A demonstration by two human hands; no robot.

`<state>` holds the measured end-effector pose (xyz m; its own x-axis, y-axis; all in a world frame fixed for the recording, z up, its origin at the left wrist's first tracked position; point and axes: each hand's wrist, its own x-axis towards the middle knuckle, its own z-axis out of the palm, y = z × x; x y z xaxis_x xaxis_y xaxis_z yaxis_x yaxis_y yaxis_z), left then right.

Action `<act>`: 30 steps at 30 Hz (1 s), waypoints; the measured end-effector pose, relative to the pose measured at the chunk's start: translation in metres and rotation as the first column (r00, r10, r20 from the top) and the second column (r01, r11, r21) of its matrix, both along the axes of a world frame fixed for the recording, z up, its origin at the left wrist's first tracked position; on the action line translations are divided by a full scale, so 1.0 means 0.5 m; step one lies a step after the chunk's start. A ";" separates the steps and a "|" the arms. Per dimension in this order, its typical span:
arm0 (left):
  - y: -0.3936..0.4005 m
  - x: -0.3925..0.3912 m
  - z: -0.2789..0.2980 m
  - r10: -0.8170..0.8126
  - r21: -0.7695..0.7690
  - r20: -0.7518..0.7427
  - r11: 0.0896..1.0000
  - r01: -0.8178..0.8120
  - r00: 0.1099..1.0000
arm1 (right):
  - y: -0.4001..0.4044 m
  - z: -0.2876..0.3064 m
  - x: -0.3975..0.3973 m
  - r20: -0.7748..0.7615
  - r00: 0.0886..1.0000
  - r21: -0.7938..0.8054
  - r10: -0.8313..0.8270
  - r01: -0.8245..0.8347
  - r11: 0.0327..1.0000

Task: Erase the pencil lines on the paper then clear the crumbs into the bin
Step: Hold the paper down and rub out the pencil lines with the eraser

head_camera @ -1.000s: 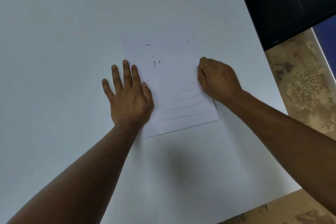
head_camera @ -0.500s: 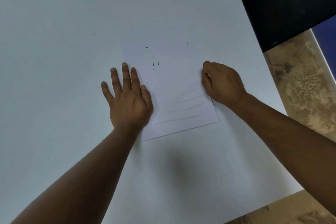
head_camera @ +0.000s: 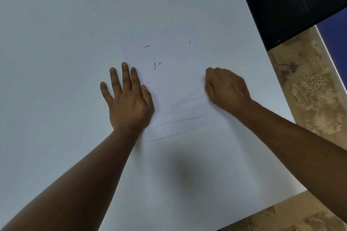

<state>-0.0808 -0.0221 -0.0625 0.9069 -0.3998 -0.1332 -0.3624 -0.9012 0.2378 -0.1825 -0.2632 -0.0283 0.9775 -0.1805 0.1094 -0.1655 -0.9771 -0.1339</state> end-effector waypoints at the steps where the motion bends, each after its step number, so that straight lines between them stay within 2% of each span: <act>1: -0.001 0.000 0.000 0.000 0.002 0.001 1.000 0.000 1.000 | -0.014 0.004 0.002 0.002 1.000 0.011 -0.029 0.029 1.000; 5: -0.001 0.001 -0.002 0.005 -0.002 0.004 1.000 -0.005 1.000 | 0.034 0.015 0.006 0.116 0.992 0.159 -0.052 0.033 0.987; 7: 0.000 0.001 -0.001 0.005 -0.001 0.008 1.000 -0.005 1.000 | 0.099 0.004 -0.001 0.106 0.994 0.208 -0.018 -0.004 0.978; 10: 0.001 0.000 0.000 0.004 0.007 0.010 1.000 -0.004 1.000 | 0.134 -0.018 -0.027 0.034 0.998 0.152 0.046 -0.051 0.987; 12: 0.000 0.002 -0.001 0.004 0.012 0.014 1.000 -0.004 1.000 | 0.089 -0.021 -0.029 0.034 0.999 0.079 -0.017 0.014 0.997; 14: -0.001 0.001 -0.002 0.006 0.008 0.013 1.000 -0.006 1.000 | 0.038 -0.010 -0.024 0.018 0.993 0.079 -0.117 0.115 0.990; 18: -0.001 0.001 -0.003 0.008 -0.006 0.020 1.000 -0.008 1.000 | 0.036 0.012 -0.015 0.001 0.986 0.227 -0.164 0.159 0.961; 23: -0.003 0.005 -0.006 0.004 -0.010 0.027 1.000 -0.003 1.000 | 0.079 0.016 -0.011 0.112 0.978 0.404 -0.174 0.115 0.908; 26: 0.000 0.004 -0.006 0.002 -0.005 0.020 1.000 -0.002 1.000 | 0.089 0.013 -0.022 0.074 0.956 0.555 -0.283 0.196 0.809; 30: 0.006 0.006 -0.007 -0.020 -0.011 0.021 1.000 0.021 1.000 | 0.140 0.010 -0.032 -0.065 0.873 0.754 -0.483 0.360 0.549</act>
<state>-0.0777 -0.0193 -0.0662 0.9010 -0.4197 -0.1096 -0.3858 -0.8909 0.2398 -0.1984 -0.1935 -0.0231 0.7528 -0.6456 -0.1285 -0.4520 -0.3651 -0.8139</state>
